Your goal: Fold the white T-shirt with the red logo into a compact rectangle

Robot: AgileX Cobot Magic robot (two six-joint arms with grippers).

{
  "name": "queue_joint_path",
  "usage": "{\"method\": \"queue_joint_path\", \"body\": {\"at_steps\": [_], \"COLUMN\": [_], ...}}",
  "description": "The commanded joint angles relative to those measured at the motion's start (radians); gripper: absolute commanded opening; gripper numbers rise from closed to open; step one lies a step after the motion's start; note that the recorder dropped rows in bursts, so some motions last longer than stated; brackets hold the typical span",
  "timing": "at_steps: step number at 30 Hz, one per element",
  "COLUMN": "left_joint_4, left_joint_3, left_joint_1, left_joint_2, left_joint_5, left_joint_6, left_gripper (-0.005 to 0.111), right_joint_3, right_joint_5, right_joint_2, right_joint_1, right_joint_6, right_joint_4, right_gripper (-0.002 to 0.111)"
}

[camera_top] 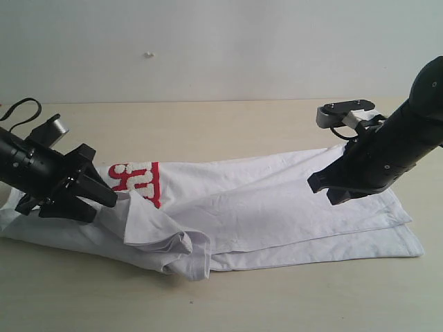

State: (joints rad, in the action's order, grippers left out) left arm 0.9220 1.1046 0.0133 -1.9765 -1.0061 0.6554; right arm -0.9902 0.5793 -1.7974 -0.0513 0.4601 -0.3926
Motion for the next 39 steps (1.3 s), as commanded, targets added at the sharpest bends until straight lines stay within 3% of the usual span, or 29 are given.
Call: {"method": "queue_joint_path", "body": {"at_steps": [1,12,16,19,28,31,32,35,37,39], "left_joint_4": [0.032,0.121,0.216,0.29,0.501,0.51,0.516,0.556,0.601,0.633], "left_joint_3": [0.003,0.003,0.003,0.003,0.003,0.003,0.003,0.003,0.003,0.003], "left_joint_1": [0.035,0.113,0.136,0.143,0.145,0.145,0.145,0.145,0.145,0.145], "left_joint_2": [-0.005,-0.024,-0.024,-0.024,-0.024,-0.024,-0.024,-0.024,-0.024,-0.024], "left_joint_5": [0.046,0.004,0.021,0.047,0.11,0.141,0.148,0.165,0.17,0.167], "left_joint_6": [0.006,0.021,0.021,0.054,0.17,0.215,0.234,0.263,0.293,0.313], "left_gripper": [0.055,0.052,0.031,0.003,0.0,0.011,0.033,0.075,0.087,0.085], "right_joint_3": [-0.004,-0.004,-0.004,-0.004,-0.004,-0.004,-0.004,-0.004,-0.004,-0.004], "right_joint_5": [0.0,-0.002,-0.002,-0.002,-0.004,-0.004,-0.004,-0.004,-0.004,-0.004], "right_joint_2": [0.005,0.005,0.005,0.005,0.005,0.005,0.005,0.005,0.005,0.005], "right_joint_1": [0.005,0.005,0.005,0.005,0.005,0.005,0.005,0.005,0.005,0.005], "right_joint_6": [0.008,0.008,0.008,0.008,0.008,0.008,0.008,0.008,0.008,0.008], "right_joint_4": [-0.001,-0.001,-0.001,-0.001,-0.001,-0.001,-0.001,-0.001,-0.001,-0.001], "right_gripper": [0.0,0.0,0.0,0.0,0.0,0.0,0.0,0.0,0.0,0.0]}}
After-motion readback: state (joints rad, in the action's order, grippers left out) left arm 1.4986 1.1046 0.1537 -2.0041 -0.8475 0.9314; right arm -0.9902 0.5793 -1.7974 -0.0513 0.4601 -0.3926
